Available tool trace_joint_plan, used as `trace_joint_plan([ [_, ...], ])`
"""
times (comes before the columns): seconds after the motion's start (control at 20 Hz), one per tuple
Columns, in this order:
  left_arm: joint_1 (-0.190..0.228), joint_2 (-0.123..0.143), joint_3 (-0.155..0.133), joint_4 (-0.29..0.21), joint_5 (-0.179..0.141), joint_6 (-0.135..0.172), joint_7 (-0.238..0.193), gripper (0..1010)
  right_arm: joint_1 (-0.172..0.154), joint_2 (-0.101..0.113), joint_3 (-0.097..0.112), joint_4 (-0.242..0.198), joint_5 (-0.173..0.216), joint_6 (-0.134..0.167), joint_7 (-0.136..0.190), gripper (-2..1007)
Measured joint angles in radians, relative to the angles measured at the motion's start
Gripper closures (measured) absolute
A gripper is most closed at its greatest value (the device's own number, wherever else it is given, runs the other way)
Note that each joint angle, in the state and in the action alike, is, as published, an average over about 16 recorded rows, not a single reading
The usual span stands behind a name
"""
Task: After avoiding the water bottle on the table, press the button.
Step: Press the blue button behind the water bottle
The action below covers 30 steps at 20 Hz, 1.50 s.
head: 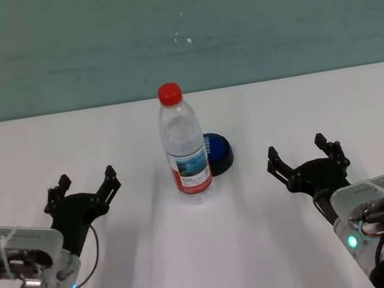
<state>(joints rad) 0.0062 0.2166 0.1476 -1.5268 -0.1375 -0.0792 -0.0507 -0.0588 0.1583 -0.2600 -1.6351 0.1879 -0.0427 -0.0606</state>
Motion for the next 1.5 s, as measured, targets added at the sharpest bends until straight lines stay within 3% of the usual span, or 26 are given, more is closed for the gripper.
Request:
trace_joint_plan([
  [1.5,0.002,0.0,-0.001,-0.002,0.001,0.0,-0.001,10,0.0,0.0,0.0,0.0,0.0,0.0,0.0,2],
])
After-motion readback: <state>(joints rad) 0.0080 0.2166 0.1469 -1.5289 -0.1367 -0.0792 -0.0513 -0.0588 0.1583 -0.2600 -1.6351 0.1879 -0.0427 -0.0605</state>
